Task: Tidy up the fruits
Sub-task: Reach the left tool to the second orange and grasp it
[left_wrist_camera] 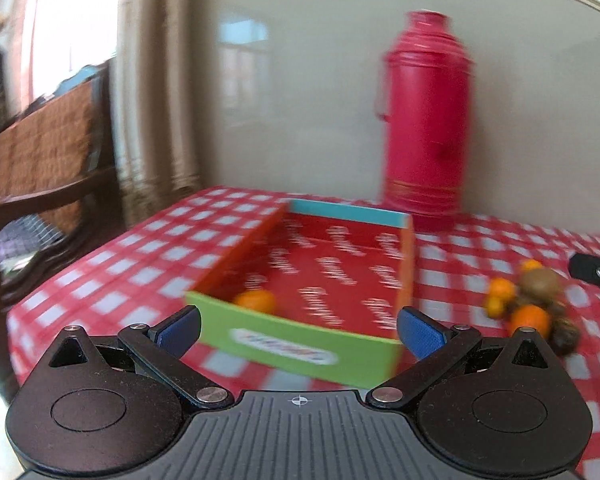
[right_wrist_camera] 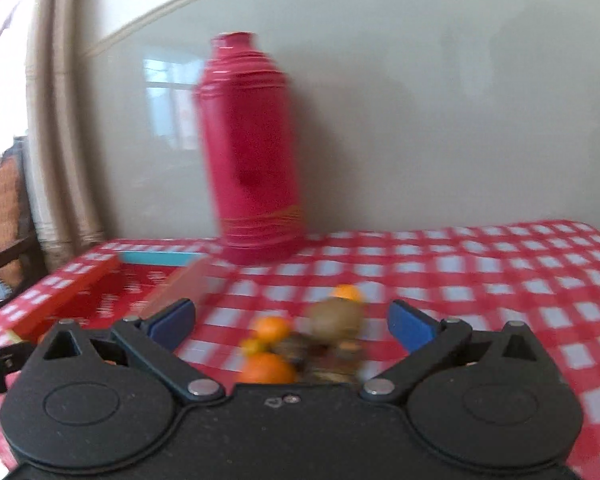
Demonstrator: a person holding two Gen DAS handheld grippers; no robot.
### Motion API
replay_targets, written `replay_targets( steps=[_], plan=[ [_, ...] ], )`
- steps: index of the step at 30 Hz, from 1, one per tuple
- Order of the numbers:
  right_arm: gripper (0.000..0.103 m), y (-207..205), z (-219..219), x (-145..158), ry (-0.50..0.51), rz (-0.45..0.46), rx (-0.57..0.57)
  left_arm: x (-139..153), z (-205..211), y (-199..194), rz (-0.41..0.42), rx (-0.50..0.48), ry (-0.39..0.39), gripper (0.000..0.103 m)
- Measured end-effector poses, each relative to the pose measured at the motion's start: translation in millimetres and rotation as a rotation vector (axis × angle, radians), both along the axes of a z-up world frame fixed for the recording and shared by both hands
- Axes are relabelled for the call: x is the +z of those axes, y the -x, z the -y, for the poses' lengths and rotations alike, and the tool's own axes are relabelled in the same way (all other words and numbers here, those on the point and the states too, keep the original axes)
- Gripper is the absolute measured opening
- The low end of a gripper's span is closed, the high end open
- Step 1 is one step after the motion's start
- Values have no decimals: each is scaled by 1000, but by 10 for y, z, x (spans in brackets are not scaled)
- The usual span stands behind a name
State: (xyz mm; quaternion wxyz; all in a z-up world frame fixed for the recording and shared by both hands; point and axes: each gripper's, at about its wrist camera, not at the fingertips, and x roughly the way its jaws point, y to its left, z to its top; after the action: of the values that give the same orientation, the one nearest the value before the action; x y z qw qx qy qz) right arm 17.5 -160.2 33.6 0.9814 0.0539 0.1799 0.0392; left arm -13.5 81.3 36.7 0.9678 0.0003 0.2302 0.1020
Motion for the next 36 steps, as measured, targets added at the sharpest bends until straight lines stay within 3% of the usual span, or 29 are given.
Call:
replay_targets(
  steps=[10, 15, 23, 36],
  plan=[
    [97, 225, 681, -75, -5, -24, -191, -113, 871, -229, -55, -216, -117, 103],
    [97, 316, 987, -114, -16, -27, -267, -170, 1145, -363, -82, -305, -123, 103],
    [97, 431, 1350, -166, -22, -45, -426, -242, 1357, -527, -116, -341, -116, 103],
    [97, 458, 1467, -165, -78, -38, -436, -345, 1510, -847, -129, -383, -107, 103]
  ],
)
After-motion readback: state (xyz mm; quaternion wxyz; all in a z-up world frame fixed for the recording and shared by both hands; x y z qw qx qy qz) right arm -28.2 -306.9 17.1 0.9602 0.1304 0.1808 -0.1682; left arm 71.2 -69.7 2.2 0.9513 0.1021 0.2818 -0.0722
